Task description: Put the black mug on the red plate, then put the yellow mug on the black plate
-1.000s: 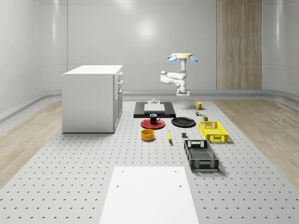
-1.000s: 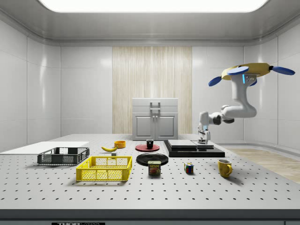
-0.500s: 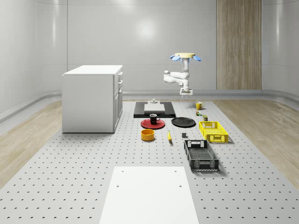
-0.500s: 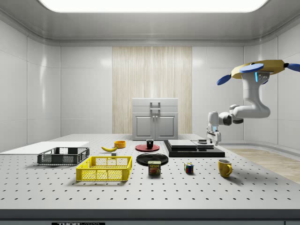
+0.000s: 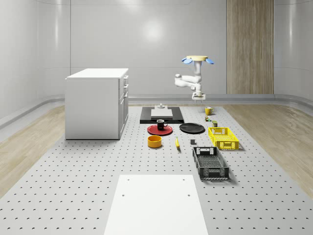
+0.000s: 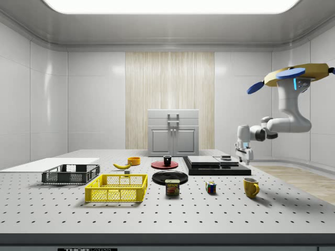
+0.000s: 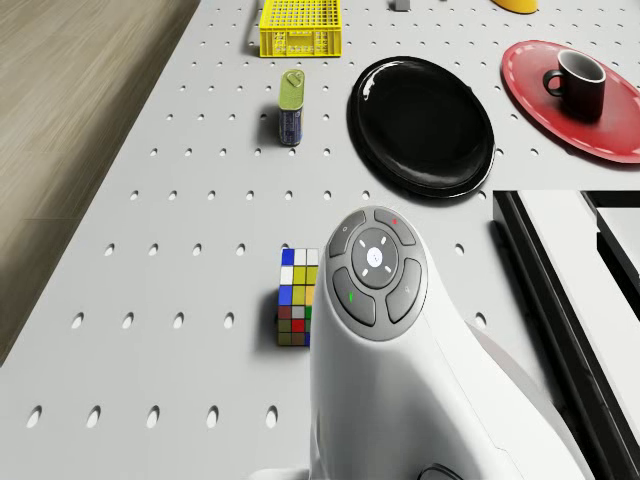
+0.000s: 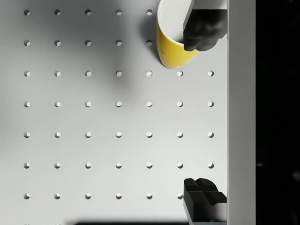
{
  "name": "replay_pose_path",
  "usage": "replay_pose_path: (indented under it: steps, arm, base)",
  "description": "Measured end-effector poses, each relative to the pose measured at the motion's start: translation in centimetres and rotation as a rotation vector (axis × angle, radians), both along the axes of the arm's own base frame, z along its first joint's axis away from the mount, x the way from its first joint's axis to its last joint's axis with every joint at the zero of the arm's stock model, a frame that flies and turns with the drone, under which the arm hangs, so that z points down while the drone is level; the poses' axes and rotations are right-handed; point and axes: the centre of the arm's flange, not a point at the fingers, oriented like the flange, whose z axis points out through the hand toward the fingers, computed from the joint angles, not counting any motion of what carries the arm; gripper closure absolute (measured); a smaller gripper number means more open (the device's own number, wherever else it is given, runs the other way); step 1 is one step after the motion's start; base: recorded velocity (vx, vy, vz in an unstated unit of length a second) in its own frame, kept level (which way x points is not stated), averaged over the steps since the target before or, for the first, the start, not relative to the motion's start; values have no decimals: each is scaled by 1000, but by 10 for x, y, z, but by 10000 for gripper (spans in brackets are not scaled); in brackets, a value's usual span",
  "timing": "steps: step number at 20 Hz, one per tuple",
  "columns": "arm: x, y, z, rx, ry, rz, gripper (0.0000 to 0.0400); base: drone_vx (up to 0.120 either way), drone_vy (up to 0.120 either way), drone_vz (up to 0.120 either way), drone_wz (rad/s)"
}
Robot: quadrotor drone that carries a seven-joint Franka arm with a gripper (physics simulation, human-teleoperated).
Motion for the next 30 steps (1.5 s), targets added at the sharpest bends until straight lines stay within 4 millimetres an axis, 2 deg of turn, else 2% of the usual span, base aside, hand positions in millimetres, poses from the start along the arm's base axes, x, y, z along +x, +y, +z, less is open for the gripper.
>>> replay_pose_path:
  steps: [4, 9, 15, 19, 30]
  arm:
    - [0, 0, 0, 0, 0, 0, 0]
    - [0, 0, 0, 0, 0, 0, 0]
    - [0, 0, 0, 0, 0, 0, 0]
    - [0, 0, 6, 0, 0, 0, 0]
    - [0, 0, 43, 0, 0, 0, 0]
  base:
    - [0, 120, -110, 0]
    - [80, 120, 0, 0]
    - [0, 120, 0, 0]
    - [0, 0, 0, 0]
    - [0, 0, 0, 0]
